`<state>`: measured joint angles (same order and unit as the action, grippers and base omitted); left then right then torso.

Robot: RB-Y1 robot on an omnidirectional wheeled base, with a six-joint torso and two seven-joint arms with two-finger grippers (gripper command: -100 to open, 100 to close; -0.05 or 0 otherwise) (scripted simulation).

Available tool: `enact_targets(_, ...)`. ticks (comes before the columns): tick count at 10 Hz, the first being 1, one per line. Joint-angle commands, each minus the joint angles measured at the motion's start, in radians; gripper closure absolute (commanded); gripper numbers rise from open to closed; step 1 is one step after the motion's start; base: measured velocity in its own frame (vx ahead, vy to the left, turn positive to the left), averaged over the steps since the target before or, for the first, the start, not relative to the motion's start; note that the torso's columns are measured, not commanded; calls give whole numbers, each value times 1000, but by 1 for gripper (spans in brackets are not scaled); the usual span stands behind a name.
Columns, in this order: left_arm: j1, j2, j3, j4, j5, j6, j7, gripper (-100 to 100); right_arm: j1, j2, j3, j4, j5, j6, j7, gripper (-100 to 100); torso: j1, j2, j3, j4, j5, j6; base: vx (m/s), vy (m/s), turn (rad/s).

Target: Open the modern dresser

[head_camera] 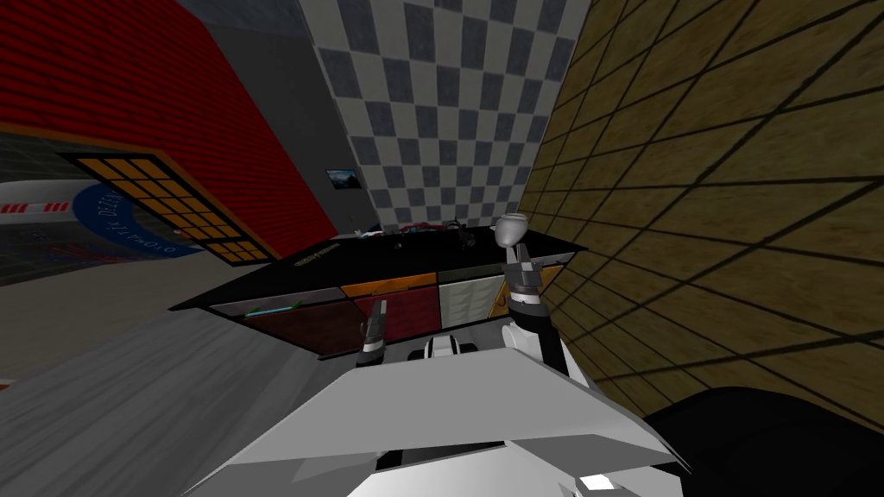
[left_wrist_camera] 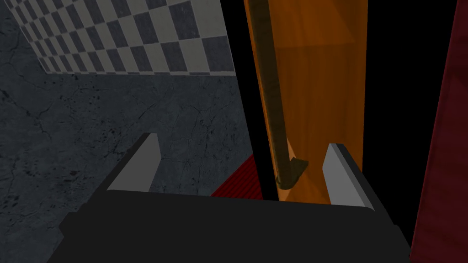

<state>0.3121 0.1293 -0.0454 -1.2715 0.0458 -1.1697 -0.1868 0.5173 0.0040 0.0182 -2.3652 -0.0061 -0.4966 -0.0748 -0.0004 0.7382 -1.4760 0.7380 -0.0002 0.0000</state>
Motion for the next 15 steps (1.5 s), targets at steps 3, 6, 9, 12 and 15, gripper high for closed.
enact_targets(3,-26,-33,-1,105,14,-72,-6,-100,0,0,0,0,0,0,0,0,1,0,0,0,0,0,52,-15,-6)
enact_targets(6,-37,-72,-2,151,20,-104,-9,-100,0,0,0,0,0,0,0,0,1,0,0,0,0,0,39,-7,-3)
enact_targets(9,-64,-58,6,121,21,-49,-6,-100,0,0,0,0,0,0,0,0,1,2,1,1,0,0,-3,-4,13)
enact_targets(12,-98,-53,15,92,23,12,-3,-100,0,0,0,0,0,0,0,0,0,0,0,0,0,0,-25,-11,16)
enact_targets(15,-85,-55,11,104,22,-12,-4,100,0,0,0,0,0,0,0,0,1,-1,-1,0,0,0,-4,-3,-2)
